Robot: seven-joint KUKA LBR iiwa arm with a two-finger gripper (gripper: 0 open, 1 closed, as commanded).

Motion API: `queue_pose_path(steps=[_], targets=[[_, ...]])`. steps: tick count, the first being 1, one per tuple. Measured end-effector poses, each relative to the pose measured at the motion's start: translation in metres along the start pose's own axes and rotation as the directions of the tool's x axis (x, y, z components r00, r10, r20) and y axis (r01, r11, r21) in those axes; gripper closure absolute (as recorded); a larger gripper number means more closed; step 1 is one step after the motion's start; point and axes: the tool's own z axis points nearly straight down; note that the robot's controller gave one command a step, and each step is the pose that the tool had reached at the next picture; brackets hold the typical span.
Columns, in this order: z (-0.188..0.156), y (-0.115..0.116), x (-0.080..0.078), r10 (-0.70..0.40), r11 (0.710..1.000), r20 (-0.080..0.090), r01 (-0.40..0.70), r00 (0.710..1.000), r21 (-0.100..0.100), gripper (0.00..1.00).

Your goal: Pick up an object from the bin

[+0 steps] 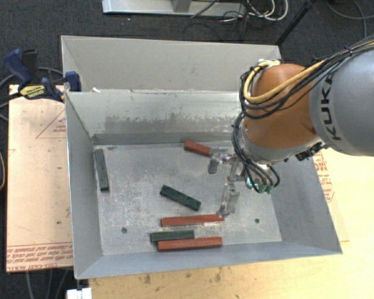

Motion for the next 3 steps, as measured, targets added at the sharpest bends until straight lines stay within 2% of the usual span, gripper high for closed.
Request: queue_pose_path(steps=[1,2,3], targets=[[0.11,0.045,0.009,0.227,0.974,0.001,-0.227,0.974,0.0,0.0],[0.103,0.044,0.006,0.229,0.973,0.005,-0.229,0.973,-0.002,1.0],[-0.047,0.049,0.019,0.296,0.955,0.014,-0.296,0.955,-0.006,1.0]])
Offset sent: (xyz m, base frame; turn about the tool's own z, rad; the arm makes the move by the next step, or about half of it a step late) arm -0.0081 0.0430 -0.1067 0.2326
